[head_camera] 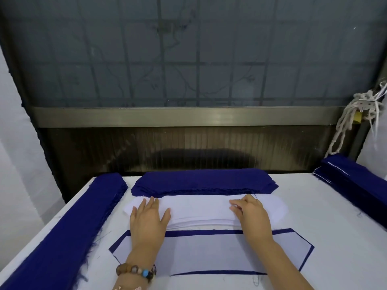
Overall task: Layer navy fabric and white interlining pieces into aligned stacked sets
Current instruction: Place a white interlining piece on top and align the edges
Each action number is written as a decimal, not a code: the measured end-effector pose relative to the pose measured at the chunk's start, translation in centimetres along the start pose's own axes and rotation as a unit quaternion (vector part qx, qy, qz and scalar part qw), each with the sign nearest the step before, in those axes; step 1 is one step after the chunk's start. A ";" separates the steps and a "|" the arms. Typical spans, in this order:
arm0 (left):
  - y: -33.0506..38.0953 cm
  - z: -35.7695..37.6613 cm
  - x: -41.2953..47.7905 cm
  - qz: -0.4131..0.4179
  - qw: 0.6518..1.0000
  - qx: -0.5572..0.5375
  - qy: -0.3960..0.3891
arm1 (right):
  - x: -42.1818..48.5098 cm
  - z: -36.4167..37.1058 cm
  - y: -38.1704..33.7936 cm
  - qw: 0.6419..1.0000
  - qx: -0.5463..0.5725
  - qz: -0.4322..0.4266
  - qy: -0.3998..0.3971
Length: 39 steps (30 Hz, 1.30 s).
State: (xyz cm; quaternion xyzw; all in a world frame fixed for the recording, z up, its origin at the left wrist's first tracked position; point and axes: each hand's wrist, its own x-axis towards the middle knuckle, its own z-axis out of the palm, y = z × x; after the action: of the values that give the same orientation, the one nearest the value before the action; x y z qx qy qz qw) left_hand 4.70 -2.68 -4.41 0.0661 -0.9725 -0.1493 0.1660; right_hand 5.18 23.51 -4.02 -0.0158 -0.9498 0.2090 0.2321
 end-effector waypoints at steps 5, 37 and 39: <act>0.3 -0.4 -0.3 -0.008 1.000 0.011 0.005 | -0.1 -0.1 -0.1 1.000 -0.002 0.005 0.005; -1.0 -1.6 0.0 -0.002 0.992 -0.078 0.095 | -0.4 -0.6 -0.5 1.000 0.017 0.009 0.001; -0.8 -1.7 0.0 -0.007 0.990 -0.071 0.118 | -0.3 -0.6 -0.5 1.000 0.020 0.010 0.000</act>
State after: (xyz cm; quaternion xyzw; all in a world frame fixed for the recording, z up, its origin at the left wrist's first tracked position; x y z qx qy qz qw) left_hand 5.37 -3.93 -3.14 0.0784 -0.9323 -0.2107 0.2832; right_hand 5.79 23.27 -3.49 -0.0204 -0.9452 0.2299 0.2308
